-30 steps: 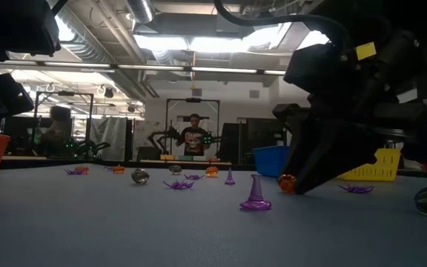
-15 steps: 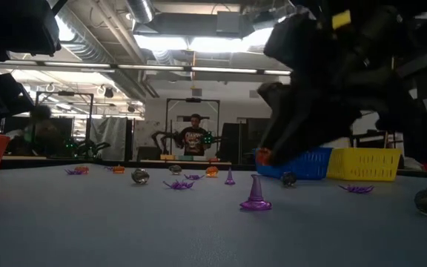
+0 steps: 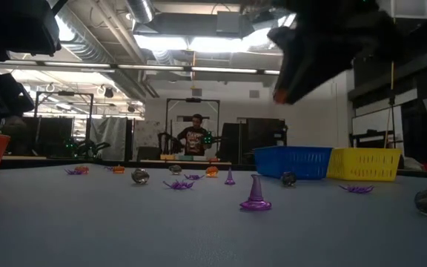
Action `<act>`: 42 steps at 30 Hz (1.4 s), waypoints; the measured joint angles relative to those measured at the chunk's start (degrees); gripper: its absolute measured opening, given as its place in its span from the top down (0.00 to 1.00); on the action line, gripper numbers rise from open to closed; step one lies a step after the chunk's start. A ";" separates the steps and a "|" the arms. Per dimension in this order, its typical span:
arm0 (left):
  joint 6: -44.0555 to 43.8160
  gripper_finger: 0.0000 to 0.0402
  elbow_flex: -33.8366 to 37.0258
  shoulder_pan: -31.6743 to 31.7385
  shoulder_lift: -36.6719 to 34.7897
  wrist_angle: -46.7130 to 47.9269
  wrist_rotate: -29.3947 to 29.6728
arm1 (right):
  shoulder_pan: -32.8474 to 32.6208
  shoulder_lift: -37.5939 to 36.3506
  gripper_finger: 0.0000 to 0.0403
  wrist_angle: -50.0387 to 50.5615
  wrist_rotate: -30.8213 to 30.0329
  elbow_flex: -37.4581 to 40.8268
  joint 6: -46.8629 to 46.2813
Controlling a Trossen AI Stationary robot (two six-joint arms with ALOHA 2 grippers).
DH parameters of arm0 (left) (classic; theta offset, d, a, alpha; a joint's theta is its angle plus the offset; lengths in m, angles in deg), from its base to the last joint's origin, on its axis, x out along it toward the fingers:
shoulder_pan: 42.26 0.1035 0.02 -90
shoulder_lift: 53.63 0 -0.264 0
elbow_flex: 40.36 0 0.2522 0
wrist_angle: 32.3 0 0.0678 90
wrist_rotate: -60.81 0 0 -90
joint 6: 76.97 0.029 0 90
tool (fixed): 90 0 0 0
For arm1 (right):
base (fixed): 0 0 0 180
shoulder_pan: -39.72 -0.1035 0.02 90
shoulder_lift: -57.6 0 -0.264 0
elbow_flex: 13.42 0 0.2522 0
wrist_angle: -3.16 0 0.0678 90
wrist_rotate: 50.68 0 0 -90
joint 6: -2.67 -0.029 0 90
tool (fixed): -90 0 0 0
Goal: Sort Halloween decoration
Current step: Put the orange pumpkin toy into the yellow box
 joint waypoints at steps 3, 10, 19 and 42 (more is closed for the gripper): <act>0.00 0.63 0.00 0.00 0.00 0.00 0.02 | 0.00 -2.97 0.75 3.73 -2.21 -0.08 -0.07; 0.00 0.63 0.00 -0.01 0.00 0.02 0.04 | 1.35 -9.71 0.75 14.09 -8.42 -0.08 -3.07; 0.01 0.63 0.00 -0.01 0.00 0.02 1.62 | 10.55 -15.19 0.75 23.55 -8.47 3.11 -7.80; 0.00 0.63 0.00 0.01 0.00 -0.79 2.58 | 29.74 -16.04 0.75 23.30 -8.44 18.43 -7.79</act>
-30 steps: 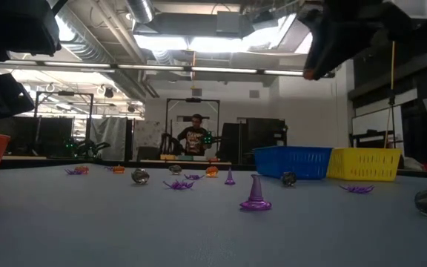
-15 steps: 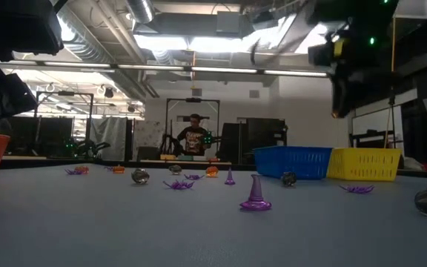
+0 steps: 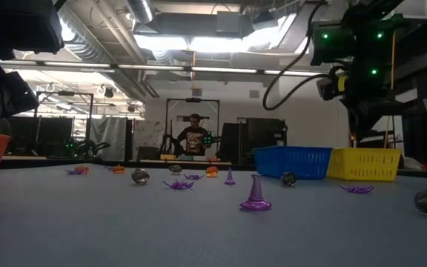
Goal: Sort Halloween decoration
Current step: Put the orange pumpkin toy into the yellow box
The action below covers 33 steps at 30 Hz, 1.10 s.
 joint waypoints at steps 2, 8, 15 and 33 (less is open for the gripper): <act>0.00 0.63 0.00 -0.01 0.00 0.00 0.00 | -0.12 0.00 0.75 -0.01 0.01 0.01 -0.01; 0.00 0.63 0.00 -0.02 0.00 0.00 0.00 | -0.12 0.00 0.75 -1.02 0.02 0.01 0.00; 0.00 0.63 0.00 -0.02 0.00 0.00 0.00 | -0.14 0.00 0.75 -2.47 0.02 0.03 0.00; 0.00 0.63 0.00 0.00 0.00 0.00 0.00 | -0.14 0.00 0.75 -2.43 0.02 0.03 0.01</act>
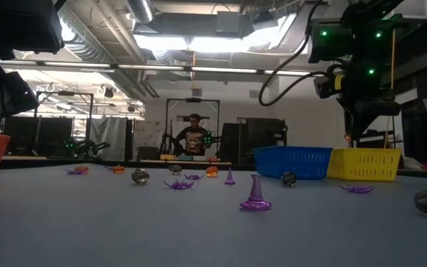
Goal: Sort Halloween decoration
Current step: Put the orange pumpkin toy into the yellow box, then put the violet spider toy into the blue box
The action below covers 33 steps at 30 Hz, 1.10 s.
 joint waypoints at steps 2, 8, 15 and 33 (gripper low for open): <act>0.00 0.63 0.00 -0.02 0.00 0.00 0.01 | 0.00 0.00 0.73 0.00 0.00 0.00 0.00; 0.00 0.63 0.00 0.00 0.00 0.00 0.00 | 0.00 0.00 0.56 0.00 -0.36 0.00 -0.02; 0.00 0.63 0.00 0.00 0.00 0.00 0.01 | 0.00 0.00 0.37 0.00 -0.44 0.00 -0.01; 0.00 0.63 0.00 -0.02 0.00 0.00 0.02 | 0.00 0.00 0.30 0.00 -0.42 0.00 -0.01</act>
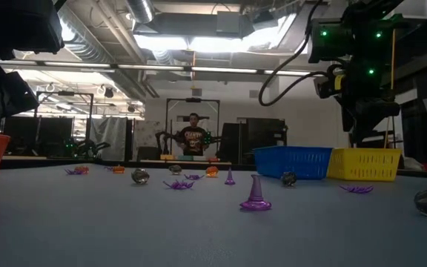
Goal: Sort Halloween decoration
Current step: Put the violet spider toy into the blue box
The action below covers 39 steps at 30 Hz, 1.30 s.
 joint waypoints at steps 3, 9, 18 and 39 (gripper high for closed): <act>0.00 0.63 0.00 0.00 0.00 0.00 -0.01 | 0.00 0.00 0.30 0.00 -0.02 0.02 0.00; 0.00 0.63 0.00 0.00 0.00 0.00 0.00 | -0.02 0.00 0.30 0.18 1.73 -0.69 -0.09; 0.00 0.63 0.00 0.01 0.00 0.00 0.00 | -0.07 0.00 0.30 0.00 19.55 -6.04 -7.64; 0.00 0.63 0.01 0.01 0.00 0.02 0.00 | -17.89 0.02 0.30 -6.50 33.03 -7.17 -38.00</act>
